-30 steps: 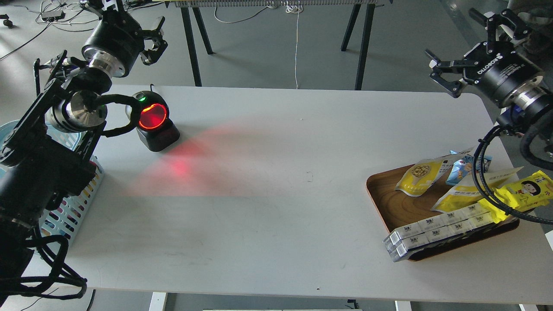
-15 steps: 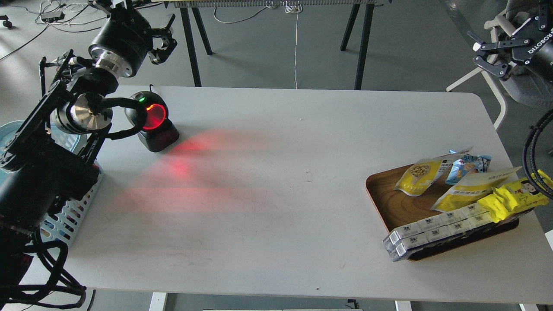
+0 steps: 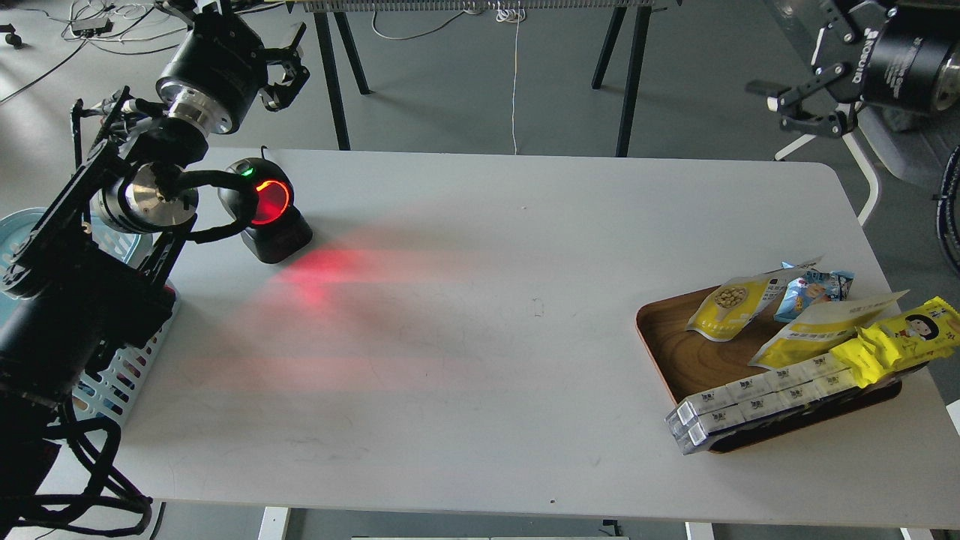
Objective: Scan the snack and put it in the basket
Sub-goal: 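Lower the right gripper onto the yellow snack packet in the tray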
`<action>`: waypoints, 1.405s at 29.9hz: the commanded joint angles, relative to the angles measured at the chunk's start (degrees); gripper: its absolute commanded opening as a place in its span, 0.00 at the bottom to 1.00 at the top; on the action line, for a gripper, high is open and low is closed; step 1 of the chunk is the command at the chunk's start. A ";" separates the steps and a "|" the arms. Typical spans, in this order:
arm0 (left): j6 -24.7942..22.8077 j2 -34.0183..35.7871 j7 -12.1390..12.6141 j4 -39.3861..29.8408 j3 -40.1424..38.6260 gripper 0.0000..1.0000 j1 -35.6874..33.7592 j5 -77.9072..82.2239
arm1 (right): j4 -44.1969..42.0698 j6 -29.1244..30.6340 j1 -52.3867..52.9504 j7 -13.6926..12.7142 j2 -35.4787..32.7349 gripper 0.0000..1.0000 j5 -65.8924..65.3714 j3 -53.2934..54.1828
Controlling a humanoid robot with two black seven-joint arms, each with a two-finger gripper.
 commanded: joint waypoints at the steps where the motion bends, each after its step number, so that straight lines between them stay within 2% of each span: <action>1: -0.05 -0.07 -0.12 0.00 -0.09 1.00 -0.02 -0.02 | 4.58 -6.39 8.78 -11.48 2.59 0.99 -1.55 -8.25; 3: -0.05 -0.07 -0.12 0.00 -0.09 1.00 -0.02 -0.02 | 7.74 -13.50 11.87 -16.31 3.21 0.99 -1.20 -11.06; 7: -0.14 -0.07 -0.12 0.00 0.09 1.00 0.16 -0.02 | 14.42 -22.84 14.42 -16.31 4.18 0.99 2.21 -13.62; 12: -0.22 0.37 -0.12 0.00 0.00 1.00 0.42 0.06 | 16.02 -28.55 15.66 -16.31 6.72 0.99 11.97 -16.79; 18: -0.40 0.46 -0.12 0.00 0.09 1.00 1.04 -0.02 | 15.49 -30.15 13.82 -16.31 8.66 0.99 12.69 -16.44; 24: -0.40 0.28 -0.12 0.00 0.09 1.00 1.13 0.06 | 15.23 -30.41 9.07 -16.31 5.07 0.99 12.43 -14.16; 30: -0.40 -0.07 -0.12 0.00 0.09 1.00 1.04 -0.02 | 15.23 -36.47 2.93 -16.31 4.27 0.98 12.34 -8.36; 39: -0.40 0.28 -0.12 0.00 0.09 1.00 1.57 0.06 | 13.91 -40.61 -3.50 -16.31 4.71 0.92 12.34 -3.17; 40: -0.40 0.37 -0.12 0.00 0.09 1.00 1.74 -0.02 | 13.91 -40.52 -4.02 -16.31 4.62 0.92 12.34 -2.56; 41: -0.40 0.37 -0.12 0.00 0.00 1.00 1.83 -0.02 | 13.91 -40.00 -4.46 -16.31 4.62 1.00 12.34 -2.03; 42: -0.40 0.46 -0.12 0.00 0.00 1.00 1.83 -0.02 | 13.91 -39.99 -4.90 -16.31 4.62 1.00 12.34 -1.59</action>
